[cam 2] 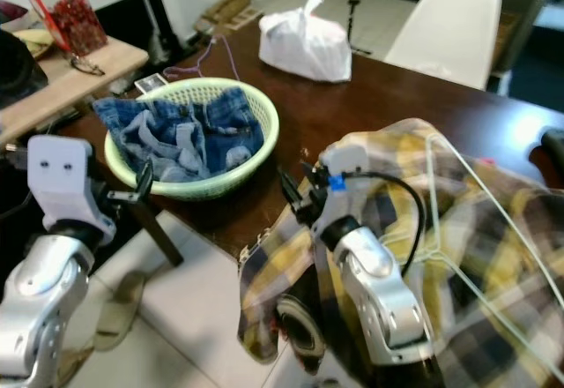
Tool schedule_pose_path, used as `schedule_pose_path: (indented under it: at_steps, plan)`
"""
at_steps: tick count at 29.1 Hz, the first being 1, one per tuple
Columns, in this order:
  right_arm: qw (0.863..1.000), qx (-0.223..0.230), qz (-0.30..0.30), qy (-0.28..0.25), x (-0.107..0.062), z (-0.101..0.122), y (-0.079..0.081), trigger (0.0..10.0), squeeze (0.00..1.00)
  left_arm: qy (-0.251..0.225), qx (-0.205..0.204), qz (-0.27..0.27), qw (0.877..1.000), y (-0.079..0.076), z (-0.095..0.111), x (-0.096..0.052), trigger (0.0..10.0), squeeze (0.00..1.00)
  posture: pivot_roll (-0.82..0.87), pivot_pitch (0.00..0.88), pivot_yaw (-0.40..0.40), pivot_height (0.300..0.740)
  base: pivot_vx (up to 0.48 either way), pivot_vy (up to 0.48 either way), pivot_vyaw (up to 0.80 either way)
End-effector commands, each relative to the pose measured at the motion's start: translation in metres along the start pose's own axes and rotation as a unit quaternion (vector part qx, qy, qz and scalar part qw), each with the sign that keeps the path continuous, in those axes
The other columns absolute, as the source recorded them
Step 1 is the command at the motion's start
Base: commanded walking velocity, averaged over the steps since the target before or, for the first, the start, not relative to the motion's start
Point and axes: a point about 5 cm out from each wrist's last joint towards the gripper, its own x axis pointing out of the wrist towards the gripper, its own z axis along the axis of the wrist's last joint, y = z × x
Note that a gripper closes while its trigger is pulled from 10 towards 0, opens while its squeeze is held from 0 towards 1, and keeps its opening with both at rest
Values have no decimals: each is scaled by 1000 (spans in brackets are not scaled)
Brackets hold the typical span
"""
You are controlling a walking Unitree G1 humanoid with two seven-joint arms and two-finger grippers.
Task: Hang hanger
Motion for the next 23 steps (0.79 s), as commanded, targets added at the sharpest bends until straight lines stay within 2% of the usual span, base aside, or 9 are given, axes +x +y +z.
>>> schedule_pose_path:
  at_steps: [1,7,13,15,16,17,19,21,23]
  plan:
    - [1000,0,10,-7,1,1,6,10000,0,2,15,11,1000,8,-1,-2,10000,0,84,139,10,740,472,0,800]
    - [1000,6,3,-16,2,3,5,10000,0,-11,23,21,999,17,7,0,10000,0,85,137,7,740,442,0,198]
    - [999,12,22,-22,2,7,7,10000,0,-21,19,4,1000,25,15,3,10000,0,86,143,3,740,0,0,0]
    - [997,14,72,-23,2,10,15,10000,0,-17,13,-1,1000,24,13,2,10000,0,86,143,3,740,0,0,0]
    - [997,14,72,-23,2,10,15,10000,0,-17,13,-1,1000,24,13,2,10000,0,86,143,3,740,0,0,0]
    - [987,18,157,-22,-2,16,30,10000,0,-9,13,-3,1000,22,8,-1,10000,0,86,143,3,740,0,0,0]
    - [982,21,185,-21,-4,17,35,10000,0,-7,13,-2,1000,21,6,-2,10000,0,86,143,3,740,0,0,0]
    - [958,-6,286,-2,-14,21,52,10000,0,5,14,2,1000,16,0,-6,10000,0,86,143,3,740,0,0,0]
    - [943,-32,330,12,-17,22,60,10000,0,15,15,5,1000,13,-4,-8,10000,0,83,145,-2,740,0,0,0]
